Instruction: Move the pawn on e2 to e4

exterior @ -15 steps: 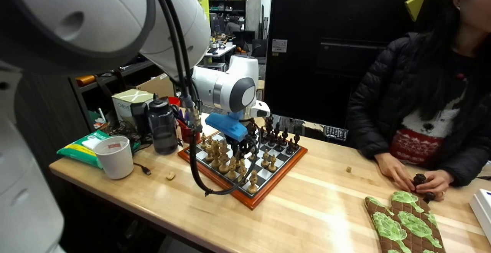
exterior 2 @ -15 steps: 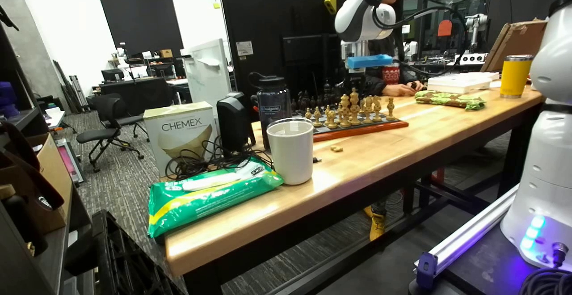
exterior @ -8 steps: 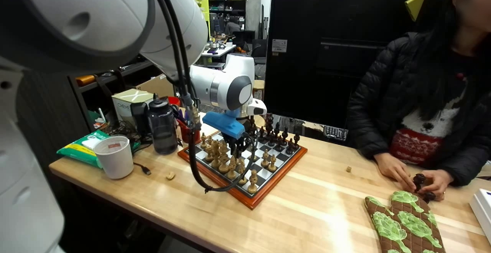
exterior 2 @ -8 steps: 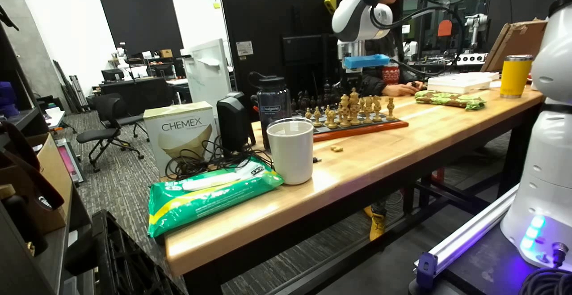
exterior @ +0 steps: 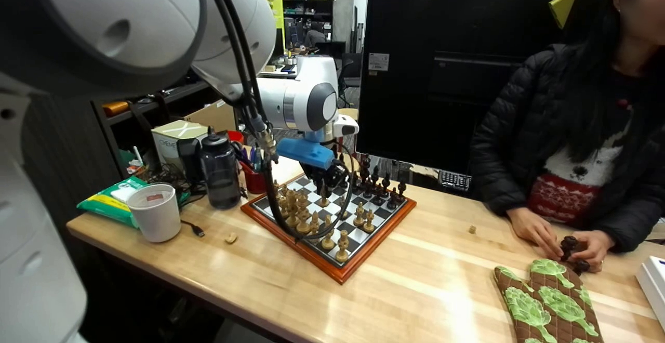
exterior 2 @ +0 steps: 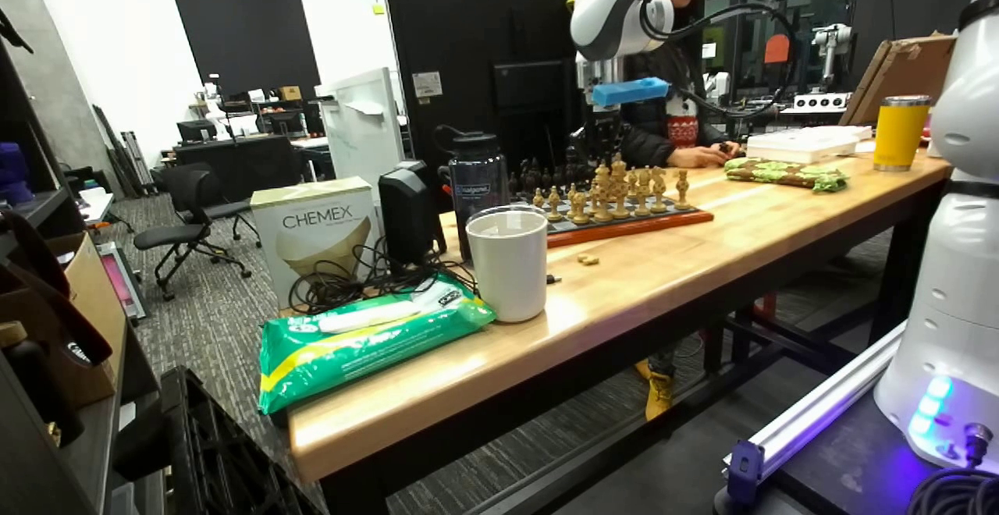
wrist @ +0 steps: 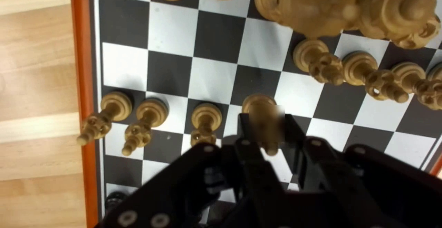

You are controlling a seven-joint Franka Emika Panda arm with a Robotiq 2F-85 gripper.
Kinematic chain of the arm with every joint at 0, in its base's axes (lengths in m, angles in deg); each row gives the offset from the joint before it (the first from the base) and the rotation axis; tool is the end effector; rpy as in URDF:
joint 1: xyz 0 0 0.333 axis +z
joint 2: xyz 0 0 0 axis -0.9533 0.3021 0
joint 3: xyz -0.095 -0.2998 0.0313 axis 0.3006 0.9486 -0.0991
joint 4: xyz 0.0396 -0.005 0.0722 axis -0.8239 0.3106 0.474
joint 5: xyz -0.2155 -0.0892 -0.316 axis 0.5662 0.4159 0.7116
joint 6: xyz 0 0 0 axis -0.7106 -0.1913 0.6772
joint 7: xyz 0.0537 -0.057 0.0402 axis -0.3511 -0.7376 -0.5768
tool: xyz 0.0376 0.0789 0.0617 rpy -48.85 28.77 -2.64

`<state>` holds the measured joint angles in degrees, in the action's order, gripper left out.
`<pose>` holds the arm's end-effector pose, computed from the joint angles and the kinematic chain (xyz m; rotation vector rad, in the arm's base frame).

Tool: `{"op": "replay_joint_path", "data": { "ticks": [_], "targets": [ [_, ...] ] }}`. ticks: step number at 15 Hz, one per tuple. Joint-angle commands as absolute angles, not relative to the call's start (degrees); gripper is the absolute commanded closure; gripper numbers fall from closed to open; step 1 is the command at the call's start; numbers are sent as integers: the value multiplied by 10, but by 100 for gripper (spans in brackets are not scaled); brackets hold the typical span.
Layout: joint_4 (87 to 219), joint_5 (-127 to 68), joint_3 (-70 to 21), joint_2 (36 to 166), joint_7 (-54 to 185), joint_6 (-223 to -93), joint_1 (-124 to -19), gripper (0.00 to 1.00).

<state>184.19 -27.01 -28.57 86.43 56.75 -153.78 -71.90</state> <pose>0.5492 0.0040 0.3871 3.0677 -0.2569 0.1253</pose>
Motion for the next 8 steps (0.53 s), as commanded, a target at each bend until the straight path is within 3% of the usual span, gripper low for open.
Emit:
{"op": "replay_joint_path", "data": {
  "ticks": [1, 8],
  "targets": [
    [1816, -267, -286, 875, 575, -1521, -718, 94],
    [1788, -280, -283, 919, 586, -1519, -720, 94]
  ]
}}
